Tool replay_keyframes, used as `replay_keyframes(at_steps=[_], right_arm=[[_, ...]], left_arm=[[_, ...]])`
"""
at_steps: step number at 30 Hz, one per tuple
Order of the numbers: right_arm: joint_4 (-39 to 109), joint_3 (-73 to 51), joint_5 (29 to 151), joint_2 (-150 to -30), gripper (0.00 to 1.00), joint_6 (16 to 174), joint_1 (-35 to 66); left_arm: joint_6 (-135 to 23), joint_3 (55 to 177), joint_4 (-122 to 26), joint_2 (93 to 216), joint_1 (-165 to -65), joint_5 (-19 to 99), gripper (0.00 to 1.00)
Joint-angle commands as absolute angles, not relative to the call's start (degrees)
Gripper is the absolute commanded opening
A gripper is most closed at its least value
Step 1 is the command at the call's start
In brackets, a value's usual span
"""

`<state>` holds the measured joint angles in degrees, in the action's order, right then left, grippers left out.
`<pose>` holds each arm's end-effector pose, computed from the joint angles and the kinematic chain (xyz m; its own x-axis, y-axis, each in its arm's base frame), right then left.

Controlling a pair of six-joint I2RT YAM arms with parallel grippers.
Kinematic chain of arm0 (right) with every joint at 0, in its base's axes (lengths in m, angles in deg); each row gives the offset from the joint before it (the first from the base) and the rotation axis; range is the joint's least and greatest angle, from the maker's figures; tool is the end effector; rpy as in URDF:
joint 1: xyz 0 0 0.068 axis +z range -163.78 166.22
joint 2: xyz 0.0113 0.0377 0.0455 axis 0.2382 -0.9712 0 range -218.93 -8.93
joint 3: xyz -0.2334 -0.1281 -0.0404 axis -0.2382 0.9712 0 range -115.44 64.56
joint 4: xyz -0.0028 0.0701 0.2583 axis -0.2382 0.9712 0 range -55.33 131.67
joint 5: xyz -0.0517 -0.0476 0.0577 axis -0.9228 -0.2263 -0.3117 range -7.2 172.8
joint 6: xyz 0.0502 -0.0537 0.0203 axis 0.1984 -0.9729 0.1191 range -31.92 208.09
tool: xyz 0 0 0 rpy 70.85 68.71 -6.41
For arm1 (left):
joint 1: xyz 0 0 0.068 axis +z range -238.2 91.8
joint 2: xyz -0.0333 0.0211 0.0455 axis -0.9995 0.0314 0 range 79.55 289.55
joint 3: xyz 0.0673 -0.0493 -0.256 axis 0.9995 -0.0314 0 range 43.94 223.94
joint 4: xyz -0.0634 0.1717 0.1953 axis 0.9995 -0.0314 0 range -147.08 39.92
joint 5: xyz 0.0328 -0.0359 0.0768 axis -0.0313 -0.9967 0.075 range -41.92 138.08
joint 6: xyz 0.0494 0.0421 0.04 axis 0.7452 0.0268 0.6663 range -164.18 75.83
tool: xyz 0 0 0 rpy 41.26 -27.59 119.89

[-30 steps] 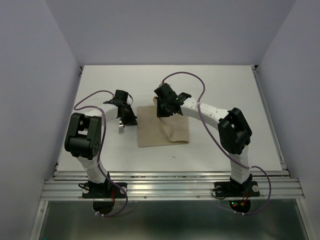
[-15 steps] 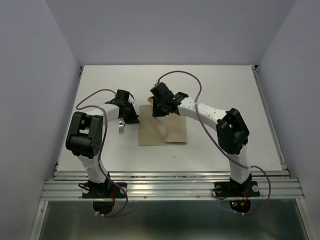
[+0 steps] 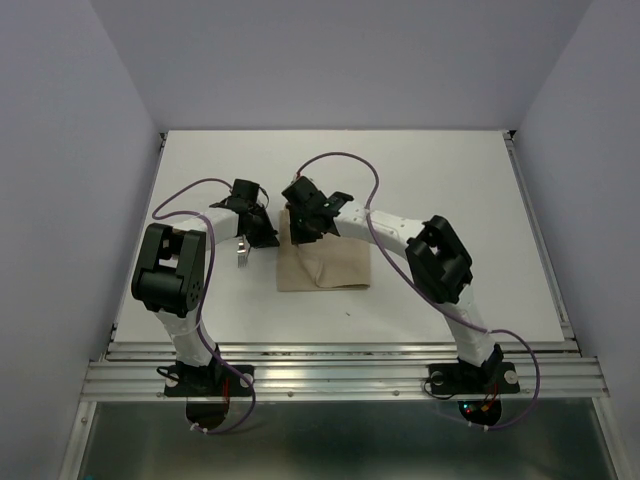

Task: Fold the napkin into a case and place the utensils inside
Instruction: Fold the rectangle-folded napkin at the center of the board.

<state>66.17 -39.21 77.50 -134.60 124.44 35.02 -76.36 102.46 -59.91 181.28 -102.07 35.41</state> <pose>0.3406 0.3798 0.1757 -0.8484 -0.0732 -0.5242 -0.2607 0.9197 0.2936 0.3653 -0.1048 0.1304 -0.8492 -0.3257 -0.4156 -0.1070 0.8769 -0.4686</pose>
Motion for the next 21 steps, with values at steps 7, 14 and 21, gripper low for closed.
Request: replay_keyframes(at_steps=[7, 14, 21], right_arm=[[66.0, -43.4, 79.5, -136.7, 0.01, 125.4, 36.1], [66.0, -43.7, 80.5, -138.0, 0.02, 125.4, 36.7], [66.1, -44.2, 81.0, -138.5, 0.02, 125.3, 36.7]], left_arm=[[-76.1, 101.3, -60.8, 181.6, -102.4, 35.5, 0.12], [-76.0, 101.2, -60.8, 181.6, -102.4, 35.6, 0.12], [-76.2, 101.4, -60.5, 182.0, -102.4, 35.0, 0.12]])
